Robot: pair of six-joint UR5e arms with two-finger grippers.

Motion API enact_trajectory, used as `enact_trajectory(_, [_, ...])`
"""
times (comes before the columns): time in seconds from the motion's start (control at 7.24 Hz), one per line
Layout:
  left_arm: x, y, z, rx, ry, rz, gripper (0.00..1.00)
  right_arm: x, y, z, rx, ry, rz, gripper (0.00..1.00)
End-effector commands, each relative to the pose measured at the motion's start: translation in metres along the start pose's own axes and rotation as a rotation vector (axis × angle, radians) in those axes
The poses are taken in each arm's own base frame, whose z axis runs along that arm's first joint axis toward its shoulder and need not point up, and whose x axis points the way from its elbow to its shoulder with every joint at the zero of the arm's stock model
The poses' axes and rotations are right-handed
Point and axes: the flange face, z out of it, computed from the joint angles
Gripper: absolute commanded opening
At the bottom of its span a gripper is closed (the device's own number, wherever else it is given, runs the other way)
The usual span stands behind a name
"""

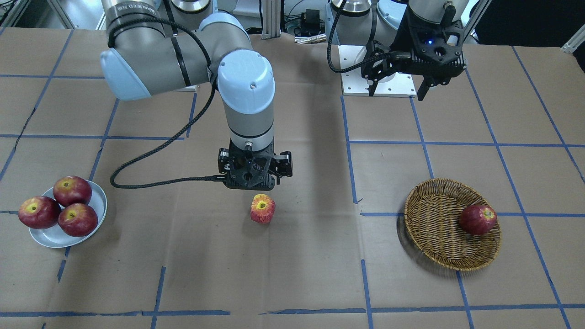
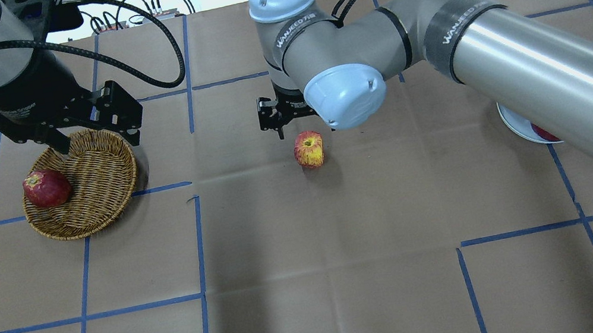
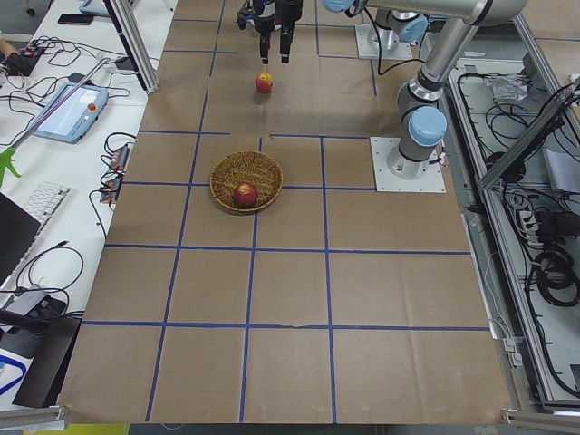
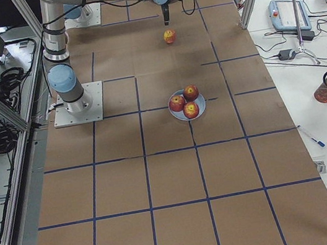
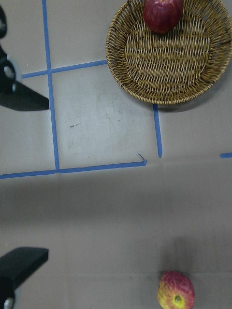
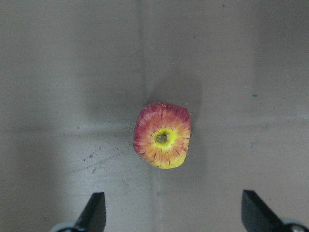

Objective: Transfer apple from basket to plate
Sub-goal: 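Lower the right gripper onto the yellow-red apple and grasp it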

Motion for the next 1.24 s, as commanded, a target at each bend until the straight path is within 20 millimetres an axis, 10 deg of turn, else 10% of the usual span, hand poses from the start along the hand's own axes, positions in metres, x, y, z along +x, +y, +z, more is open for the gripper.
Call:
enact_trajectory(0.0, [0.000, 0.000, -0.001, 0.003, 0.000, 0.002, 0.99, -0.002, -0.004, 0.062, 0.050, -0.018, 0.003, 1.00])
enact_trajectory(0.41, [-0.017, 0.011, -0.017, 0.024, -0.018, -0.038, 0.99, -0.005, -0.007, 0.093, 0.023, -0.006, 0.002, 0.94])
enact_trajectory(0.69, [-0.028, 0.013, -0.019, 0.028, -0.016, -0.063, 0.99, -0.005, -0.007, 0.096, 0.020, -0.004, 0.000, 0.60])
enact_trajectory(1.11, [-0.033, 0.016, -0.023, 0.034, -0.019, -0.077, 0.99, 0.009, -0.021, 0.073, 0.064, 0.009, 0.010, 0.46])
